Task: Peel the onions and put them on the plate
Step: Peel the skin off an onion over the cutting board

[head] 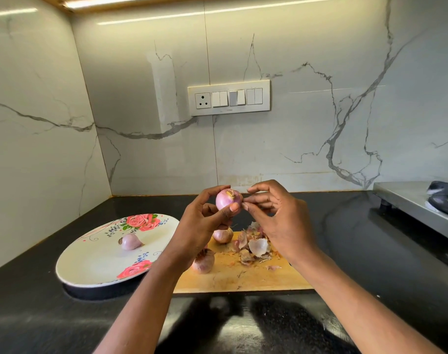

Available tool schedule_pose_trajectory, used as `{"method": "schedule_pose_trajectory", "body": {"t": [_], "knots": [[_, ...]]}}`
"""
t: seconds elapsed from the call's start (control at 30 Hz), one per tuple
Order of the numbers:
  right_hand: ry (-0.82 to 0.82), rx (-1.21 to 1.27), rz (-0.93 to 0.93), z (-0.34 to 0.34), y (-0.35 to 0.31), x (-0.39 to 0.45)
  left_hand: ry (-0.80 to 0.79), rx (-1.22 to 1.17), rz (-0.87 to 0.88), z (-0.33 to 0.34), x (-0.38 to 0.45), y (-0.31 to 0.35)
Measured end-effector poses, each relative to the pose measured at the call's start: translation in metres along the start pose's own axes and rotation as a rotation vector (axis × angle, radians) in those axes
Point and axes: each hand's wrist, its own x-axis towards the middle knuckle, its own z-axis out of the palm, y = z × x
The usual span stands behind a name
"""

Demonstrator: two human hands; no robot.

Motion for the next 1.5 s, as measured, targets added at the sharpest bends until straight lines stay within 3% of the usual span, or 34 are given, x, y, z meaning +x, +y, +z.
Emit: {"method": "schedule_pose_trajectory", "body": {"t": [0.53,0.67,0.87,1.07,1.5], "knots": [[0.013,-0.149,-0.003,0.003,-0.004,-0.001,-0.041,0.039,0.004,0.000,0.003,-0.006],[0.100,-0.118,0.061,-0.003,0.004,0.004,-0.052,0.027,-0.003,-0.002,0.002,-0.003],[-0.078,-0.049,0.126,-0.006,0.012,0.003,-0.043,-0.002,0.009,-0.004,0.001,-0.001],[-0.129,0.091,0.139,-0.004,0.004,0.004,-0.073,0.009,0.028,-0.002,0.000,0.001],[-0.042,0.064,0.025,-0.005,0.011,0.003,-0.115,0.027,0.062,-0.003,-0.001,0.004]]}}
